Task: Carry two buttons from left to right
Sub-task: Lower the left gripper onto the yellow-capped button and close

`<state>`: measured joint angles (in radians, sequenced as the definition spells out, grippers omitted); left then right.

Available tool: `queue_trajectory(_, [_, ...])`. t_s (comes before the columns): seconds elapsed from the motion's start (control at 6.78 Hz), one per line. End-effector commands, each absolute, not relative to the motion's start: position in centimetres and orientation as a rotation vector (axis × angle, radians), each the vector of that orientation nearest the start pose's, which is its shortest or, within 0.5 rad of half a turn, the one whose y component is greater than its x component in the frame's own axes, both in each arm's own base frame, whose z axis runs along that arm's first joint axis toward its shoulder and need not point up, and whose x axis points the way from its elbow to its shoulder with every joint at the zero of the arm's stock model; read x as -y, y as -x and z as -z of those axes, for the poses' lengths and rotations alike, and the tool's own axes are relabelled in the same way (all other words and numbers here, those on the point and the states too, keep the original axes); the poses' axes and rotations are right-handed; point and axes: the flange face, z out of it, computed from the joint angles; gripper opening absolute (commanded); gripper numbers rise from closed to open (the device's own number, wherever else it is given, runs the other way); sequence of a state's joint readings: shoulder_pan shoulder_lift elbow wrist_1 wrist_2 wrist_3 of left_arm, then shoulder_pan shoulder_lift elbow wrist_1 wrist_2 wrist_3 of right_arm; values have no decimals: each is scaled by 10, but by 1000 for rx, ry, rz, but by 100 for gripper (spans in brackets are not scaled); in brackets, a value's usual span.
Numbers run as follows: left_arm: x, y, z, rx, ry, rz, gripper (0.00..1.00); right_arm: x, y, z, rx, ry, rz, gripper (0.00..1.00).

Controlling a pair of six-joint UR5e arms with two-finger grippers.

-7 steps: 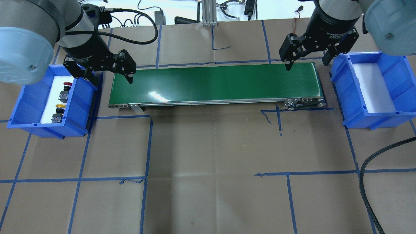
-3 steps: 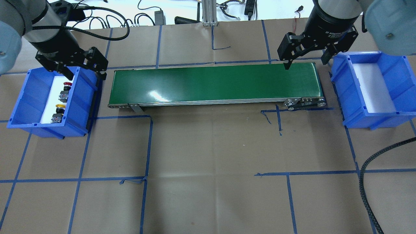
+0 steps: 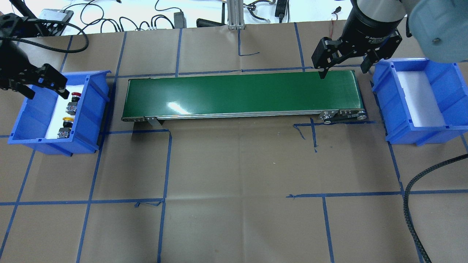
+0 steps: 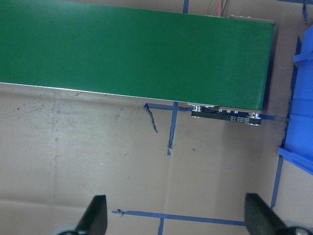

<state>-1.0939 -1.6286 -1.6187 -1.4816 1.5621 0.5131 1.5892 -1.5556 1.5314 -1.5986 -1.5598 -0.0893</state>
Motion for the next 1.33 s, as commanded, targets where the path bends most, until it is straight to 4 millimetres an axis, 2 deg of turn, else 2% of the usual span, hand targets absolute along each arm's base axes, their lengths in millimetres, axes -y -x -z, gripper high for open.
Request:
queue_trajectory(0.0, [514, -176, -432, -3150, -12, 11, 99, 502, -144, -501, -3125, 171, 75, 100])
queue_trajectory(0.15, [522, -183, -425, -3136, -10, 40, 99, 502, -143, -500, -3126, 168, 73, 100])
queue_trajectory(0.44, [535, -198, -375, -3119, 0, 75, 98, 502, -143, -499, -3126, 168, 70, 100])
queue_trajectory(0.59, [530, -207, -350, -3118, 28, 80, 98, 502, -143, -499, -3126, 171, 70, 100])
queue_trajectory(0.74, [523, -206, -327, -3122, 38, 71, 99, 503, -143, -498, -3126, 171, 68, 100])
queue_trajectory(1.03, [526, -206, -273, -3109, 37, 112, 99, 503, -143, -498, -3126, 171, 66, 100])
queue_trajectory(1.18, [528, -207, -264, -3121, 34, 117, 99, 502, -143, -499, -3126, 171, 68, 100])
